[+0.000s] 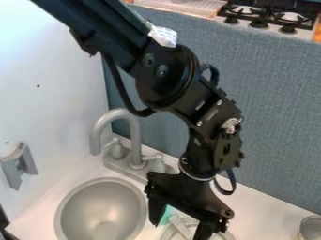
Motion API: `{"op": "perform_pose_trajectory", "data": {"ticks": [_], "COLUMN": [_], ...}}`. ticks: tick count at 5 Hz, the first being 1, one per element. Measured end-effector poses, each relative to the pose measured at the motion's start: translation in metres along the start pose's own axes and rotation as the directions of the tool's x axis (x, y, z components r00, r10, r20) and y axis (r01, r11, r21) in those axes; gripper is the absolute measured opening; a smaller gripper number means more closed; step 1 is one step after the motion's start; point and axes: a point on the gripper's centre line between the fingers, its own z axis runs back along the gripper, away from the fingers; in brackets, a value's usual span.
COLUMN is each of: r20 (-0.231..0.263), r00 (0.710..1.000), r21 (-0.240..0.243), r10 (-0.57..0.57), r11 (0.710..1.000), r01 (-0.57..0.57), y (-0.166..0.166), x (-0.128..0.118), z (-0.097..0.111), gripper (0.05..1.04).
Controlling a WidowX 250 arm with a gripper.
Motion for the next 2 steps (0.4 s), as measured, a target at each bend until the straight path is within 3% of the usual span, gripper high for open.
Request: {"op": "perform_pose_trajectory", "data": {"ticks": [1,2], "r20": [-0.019,0.001], "r00": [1.000,1.000], "r21": [0.010,-0.014], "r10": [-0.002,0.031], "r11": [1.000,0.999], "r01": [0.002,-0.031], "y": [0.000,0.002], "x": [-0.002,0.019], "z": [-0.006,-0.013], "gripper": [1.000,1.000]}}
